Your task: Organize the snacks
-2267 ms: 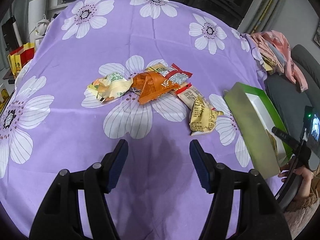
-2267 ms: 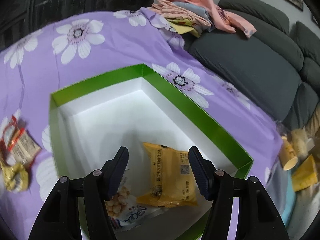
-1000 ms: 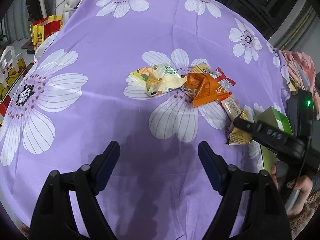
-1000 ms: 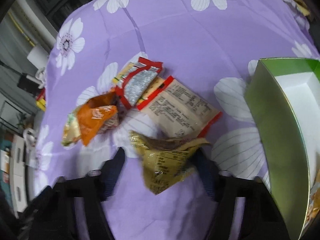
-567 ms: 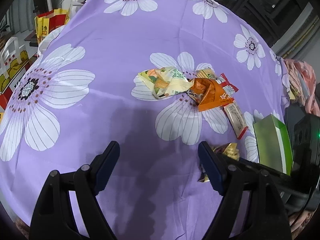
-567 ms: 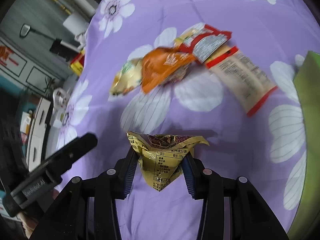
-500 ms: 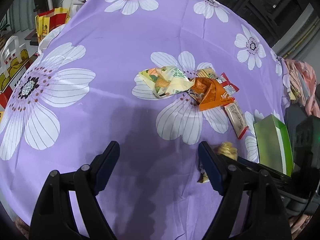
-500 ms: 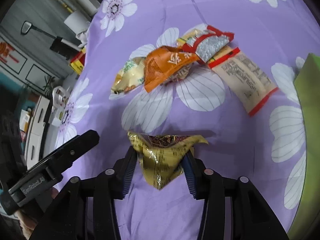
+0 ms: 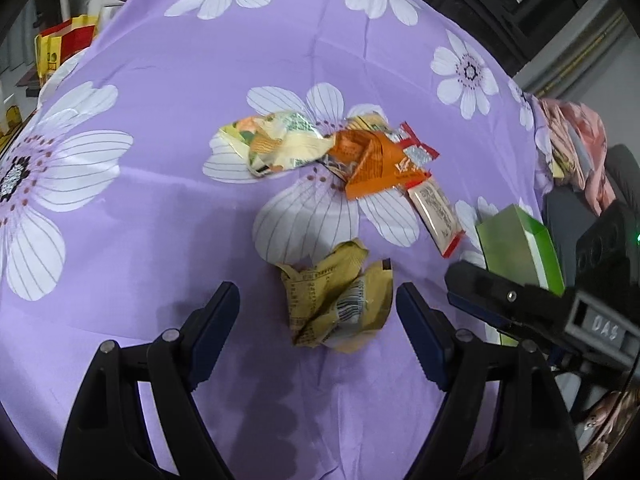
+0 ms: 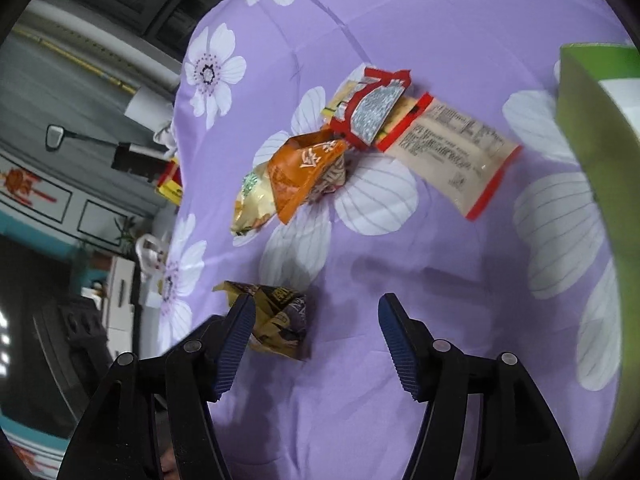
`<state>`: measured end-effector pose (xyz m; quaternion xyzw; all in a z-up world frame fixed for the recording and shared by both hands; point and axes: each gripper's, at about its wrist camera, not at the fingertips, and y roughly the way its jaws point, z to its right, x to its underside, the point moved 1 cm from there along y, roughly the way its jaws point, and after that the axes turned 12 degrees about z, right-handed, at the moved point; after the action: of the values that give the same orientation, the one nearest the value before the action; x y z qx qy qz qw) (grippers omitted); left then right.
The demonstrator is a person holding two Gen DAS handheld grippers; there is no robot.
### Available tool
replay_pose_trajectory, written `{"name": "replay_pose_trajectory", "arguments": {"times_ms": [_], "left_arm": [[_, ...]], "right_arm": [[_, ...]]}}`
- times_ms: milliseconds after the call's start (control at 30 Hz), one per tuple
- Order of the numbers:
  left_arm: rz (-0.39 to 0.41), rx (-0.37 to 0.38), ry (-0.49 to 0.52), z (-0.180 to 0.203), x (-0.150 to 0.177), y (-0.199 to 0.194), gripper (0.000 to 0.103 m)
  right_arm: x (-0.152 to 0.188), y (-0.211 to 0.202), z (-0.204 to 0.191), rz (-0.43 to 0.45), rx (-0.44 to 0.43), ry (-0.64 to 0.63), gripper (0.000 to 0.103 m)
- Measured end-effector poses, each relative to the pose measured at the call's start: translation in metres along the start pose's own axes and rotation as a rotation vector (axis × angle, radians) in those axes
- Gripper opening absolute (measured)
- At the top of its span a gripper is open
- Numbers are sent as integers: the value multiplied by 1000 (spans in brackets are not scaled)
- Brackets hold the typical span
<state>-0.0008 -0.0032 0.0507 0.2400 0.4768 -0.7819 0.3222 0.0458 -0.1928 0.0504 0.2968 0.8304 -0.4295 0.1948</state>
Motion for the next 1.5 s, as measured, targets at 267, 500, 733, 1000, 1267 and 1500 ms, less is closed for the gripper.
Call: {"name": "replay_pose_trajectory", "arguments": {"times_ms": [267,500,733,1000,1267,1500], "left_arm": [[-45,27,19,7,7,12,80],[-82,36,37,11,14,27,75],[-82,43,31,8,16,34,53],[-44,46,74,17,17,27,47],[76,79,162,50,15,-7,47],[184,129,246,90,7,-37,47]], "right_arm": [[3,17,-11,-42,-75,13,65],[5,32,-14,-93,-108,21,65],[11,64,-15,-163,-105,15,65],[17,62,-18,-150,-146,7,59],[11,13,-28,-19,-190,-41,58],[-2,-41,-37,120,-214,-94,58]]}}
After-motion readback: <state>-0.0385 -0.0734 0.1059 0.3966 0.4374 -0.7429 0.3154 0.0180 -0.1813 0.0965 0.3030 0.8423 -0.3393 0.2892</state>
